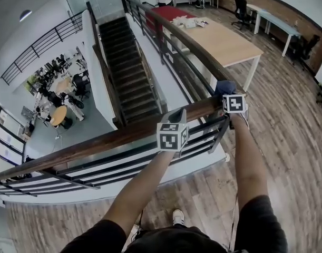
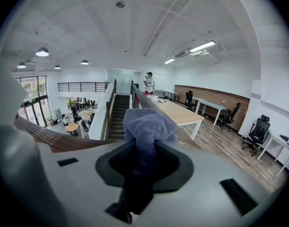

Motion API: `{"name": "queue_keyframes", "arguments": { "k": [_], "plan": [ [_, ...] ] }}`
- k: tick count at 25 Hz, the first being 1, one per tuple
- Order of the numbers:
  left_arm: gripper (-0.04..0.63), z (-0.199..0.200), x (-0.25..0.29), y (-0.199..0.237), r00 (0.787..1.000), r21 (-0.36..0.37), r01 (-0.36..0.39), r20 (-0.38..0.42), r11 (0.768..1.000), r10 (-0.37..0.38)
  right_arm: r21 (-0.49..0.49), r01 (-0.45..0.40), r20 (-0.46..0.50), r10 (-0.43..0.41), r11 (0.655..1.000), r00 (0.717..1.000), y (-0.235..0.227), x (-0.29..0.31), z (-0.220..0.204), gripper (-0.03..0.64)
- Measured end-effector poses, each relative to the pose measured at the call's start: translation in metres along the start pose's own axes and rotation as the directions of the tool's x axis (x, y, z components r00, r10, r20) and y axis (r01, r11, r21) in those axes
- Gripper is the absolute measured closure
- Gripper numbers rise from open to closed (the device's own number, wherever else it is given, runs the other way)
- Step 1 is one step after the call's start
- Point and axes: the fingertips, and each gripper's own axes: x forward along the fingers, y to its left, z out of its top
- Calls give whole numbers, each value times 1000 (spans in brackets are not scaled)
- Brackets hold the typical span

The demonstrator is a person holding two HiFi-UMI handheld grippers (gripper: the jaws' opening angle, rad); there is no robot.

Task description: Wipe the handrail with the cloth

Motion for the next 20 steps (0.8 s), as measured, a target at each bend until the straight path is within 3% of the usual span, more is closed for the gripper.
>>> {"name": "queue_keyframes", "arguments": {
  "k": [8,12,15,20],
  "plan": [
    [597,-5,-13,7,1000,-16,15,17,1000,-15,48,50,51,-53,998,997,-16,1,-4,525],
    [597,-2,-37,30,998,-12,9,61,1000,-8,14,118,180,-119,993,977,3,-21,6,525],
    [597,0,-46,59,996,-84,-31,83,996,38,-10,49,315,-44,999,948,61,-55,21,525],
    [597,-9,-105,99,981,-33,-63,184,997,68,-4,-133,398,123,991,909,195,-114,-1,525]
  ]
}}
